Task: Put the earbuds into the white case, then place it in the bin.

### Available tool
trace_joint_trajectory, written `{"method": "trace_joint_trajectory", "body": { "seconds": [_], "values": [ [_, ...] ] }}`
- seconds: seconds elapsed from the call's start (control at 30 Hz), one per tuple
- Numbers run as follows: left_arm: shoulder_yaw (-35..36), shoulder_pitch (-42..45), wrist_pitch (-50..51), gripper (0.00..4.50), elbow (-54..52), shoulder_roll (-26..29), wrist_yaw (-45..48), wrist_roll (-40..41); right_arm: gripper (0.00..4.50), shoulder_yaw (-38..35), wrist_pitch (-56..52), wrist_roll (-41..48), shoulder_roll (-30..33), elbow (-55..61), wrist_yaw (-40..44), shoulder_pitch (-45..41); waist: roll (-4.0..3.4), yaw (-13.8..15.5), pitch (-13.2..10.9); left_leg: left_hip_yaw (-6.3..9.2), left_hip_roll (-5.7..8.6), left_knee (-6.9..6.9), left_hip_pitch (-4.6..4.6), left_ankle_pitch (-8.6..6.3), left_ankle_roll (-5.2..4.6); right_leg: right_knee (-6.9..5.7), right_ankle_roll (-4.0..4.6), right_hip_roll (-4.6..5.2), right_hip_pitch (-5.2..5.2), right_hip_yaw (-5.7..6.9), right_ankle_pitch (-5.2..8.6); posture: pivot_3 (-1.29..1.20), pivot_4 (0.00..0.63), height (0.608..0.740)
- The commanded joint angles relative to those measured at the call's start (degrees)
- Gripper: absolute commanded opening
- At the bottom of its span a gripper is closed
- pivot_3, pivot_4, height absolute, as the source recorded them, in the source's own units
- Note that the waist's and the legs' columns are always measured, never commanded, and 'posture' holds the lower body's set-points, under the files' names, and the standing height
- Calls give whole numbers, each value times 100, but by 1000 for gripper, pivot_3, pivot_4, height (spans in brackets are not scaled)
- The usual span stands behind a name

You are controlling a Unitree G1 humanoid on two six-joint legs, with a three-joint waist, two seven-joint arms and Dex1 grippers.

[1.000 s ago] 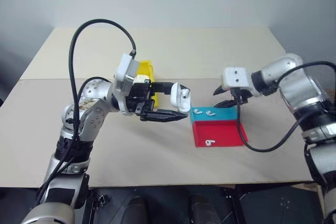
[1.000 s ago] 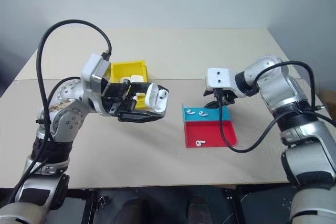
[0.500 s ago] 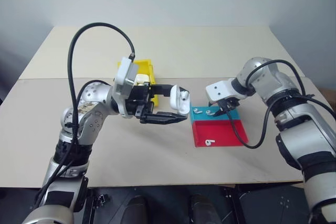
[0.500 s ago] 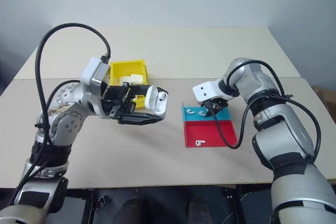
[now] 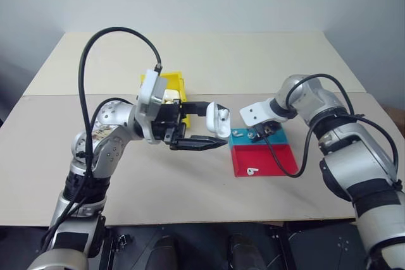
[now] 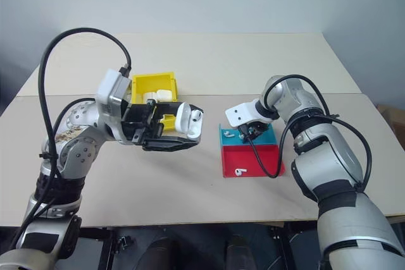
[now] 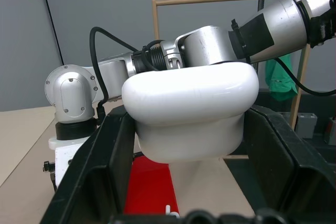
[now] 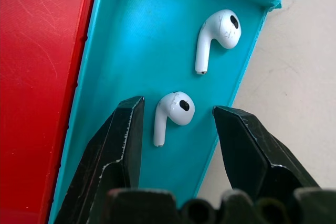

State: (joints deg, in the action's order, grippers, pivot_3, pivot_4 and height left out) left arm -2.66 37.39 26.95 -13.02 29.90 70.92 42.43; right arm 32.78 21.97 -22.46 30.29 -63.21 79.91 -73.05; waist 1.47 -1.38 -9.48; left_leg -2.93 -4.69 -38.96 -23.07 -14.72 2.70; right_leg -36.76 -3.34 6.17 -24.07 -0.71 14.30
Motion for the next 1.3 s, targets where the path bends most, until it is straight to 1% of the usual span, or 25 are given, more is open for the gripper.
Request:
{"method": "trace_joint_trajectory", "body": {
  "seconds": [0.03,0.13,0.17,0.2,0.37,0.47,0.53,0.63,0.73,0.83,0.9,1.0,1.07,1.13,1.3],
  "values": [
    [140,-5,37,2828,-224,60,-42,114,1977,-90,84,-59,-35,-71,24,-13,0,-7,0,0,0,0,2,0,0,0,0,0,2,0,0,0,150,740],
    [150,-4,47,2828,-216,72,-51,110,1012,-74,84,-89,-42,-56,-7,52,0,-31,0,0,0,0,2,0,0,-2,0,0,2,0,0,0,150,740],
    [153,-4,48,2828,-211,74,-50,109,748,-80,62,-87,-48,-49,-16,72,-1,-41,0,0,0,0,2,0,0,-2,0,0,2,-1,0,0,150,740],
    [151,-2,40,2828,-197,75,-42,102,618,-106,41,-58,-49,-26,3,101,-1,-55,0,0,0,0,3,0,0,-2,0,0,2,-1,0,0,150,740],
    [106,38,-1,2828,-96,37,9,70,618,-477,-247,276,59,296,89,310,0,-78,1,1,0,0,5,0,1,-2,0,0,5,-1,0,0,150,740],
    [87,97,-26,2828,1,13,65,53,618,-894,-617,673,314,861,271,596,0,-74,0,1,0,0,4,0,1,-2,0,0,5,0,0,0,150,740],
    [92,146,-40,2828,78,17,132,53,618,-1297,-1109,1065,544,1548,342,909,0,-62,0,2,0,0,-1,1,1,0,0,0,3,0,0,0,150,740],
    [120,252,-55,2828,243,13,272,75,618,-2268,-2578,2069,939,3220,327,1633,-1,4,0,3,0,-1,-8,1,1,1,0,0,-5,1,0,0,150,740],
    [121,343,-82,2828,385,-23,378,65,618,-3258,-4143,3119,1098,4867,-61,2349,-2,41,0,3,0,0,-8,0,0,-1,0,0,-6,1,0,0,150,740],
    [90,444,-124,2828,546,-73,470,14,618,-4342,-5407,4417,1028,6454,-575,3135,-2,71,0,4,0,-1,-2,-3,-6,-4,0,0,2,2,0,0,150,740],
    [26,554,-160,2828,683,-143,510,-44,618,-5120,-6189,5552,730,7382,-1157,3518,-1,96,0,7,0,-2,-2,-16,-30,-2,0,0,6,4,0,0,150,740],
    [-45,715,-202,2828,869,-269,502,-153,618,-5746,-6906,6830,258,8350,-2148,3819,-2,101,0,8,1,-5,-2,-18,-33,-3,0,0,8,3,0,0,150,740],
    [-74,801,-136,2828,943,-319,462,-206,618,-5901,-7120,7411,57,8769,-2689,3934,-2,98,0,9,0,-6,1,-20,-37,-2,0,0,9,3,0,0,150,740],
    [-96,870,-79,2828,985,-358,467,-230,618,-5889,-7222,7851,-67,9176,-3184,4029,-2,85,0,11,1,-4,1,-23,-43,-3,0,0,9,3,0,0,150,740],
    [-148,1047,-139,2828,1146,-541,419,-335,618,-5468,-7122,8365,-200,9941,-4026,4262,-1,77,0,12,2,-4,-5,-25,-47,-2,0,0,7,3,0,0,150,740]
  ]
}}
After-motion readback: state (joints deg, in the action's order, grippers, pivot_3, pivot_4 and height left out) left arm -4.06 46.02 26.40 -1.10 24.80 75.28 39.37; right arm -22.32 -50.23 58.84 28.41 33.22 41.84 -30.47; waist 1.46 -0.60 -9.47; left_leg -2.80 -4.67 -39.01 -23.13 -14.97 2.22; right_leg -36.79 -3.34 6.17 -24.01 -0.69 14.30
